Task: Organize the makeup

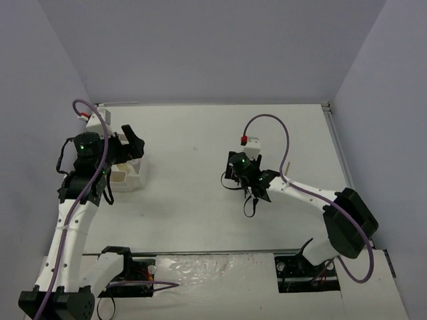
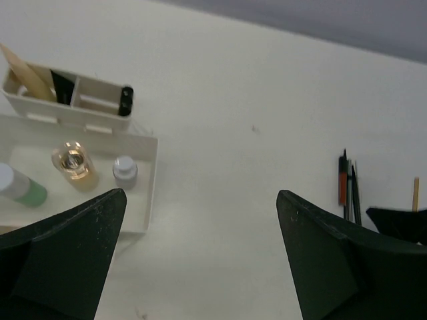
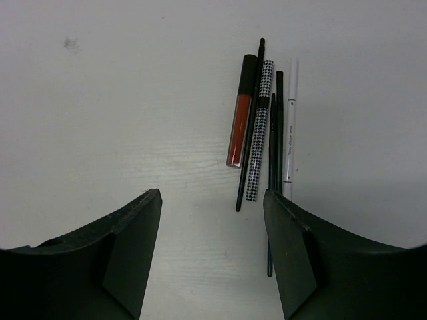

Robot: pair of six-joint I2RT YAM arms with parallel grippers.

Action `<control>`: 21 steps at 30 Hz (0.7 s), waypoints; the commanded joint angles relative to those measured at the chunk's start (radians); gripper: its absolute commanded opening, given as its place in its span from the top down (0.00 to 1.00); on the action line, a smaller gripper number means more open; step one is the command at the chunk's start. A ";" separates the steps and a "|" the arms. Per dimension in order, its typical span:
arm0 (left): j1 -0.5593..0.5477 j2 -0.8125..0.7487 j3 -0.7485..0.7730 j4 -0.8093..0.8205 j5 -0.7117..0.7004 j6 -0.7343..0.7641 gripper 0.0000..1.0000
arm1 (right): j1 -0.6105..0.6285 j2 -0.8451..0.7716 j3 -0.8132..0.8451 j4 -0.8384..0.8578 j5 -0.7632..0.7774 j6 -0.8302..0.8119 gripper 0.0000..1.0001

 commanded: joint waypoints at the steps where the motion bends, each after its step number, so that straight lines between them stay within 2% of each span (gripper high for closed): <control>1: -0.031 -0.041 -0.120 -0.054 0.125 0.011 0.06 | -0.044 0.102 0.093 0.019 -0.040 0.048 0.45; 7: -0.078 -0.088 -0.211 -0.057 0.118 0.037 0.06 | -0.077 0.230 0.167 0.018 -0.050 0.044 0.54; 21: -0.079 -0.107 -0.213 -0.071 0.102 0.039 0.06 | -0.105 0.369 0.227 0.020 -0.057 0.054 0.67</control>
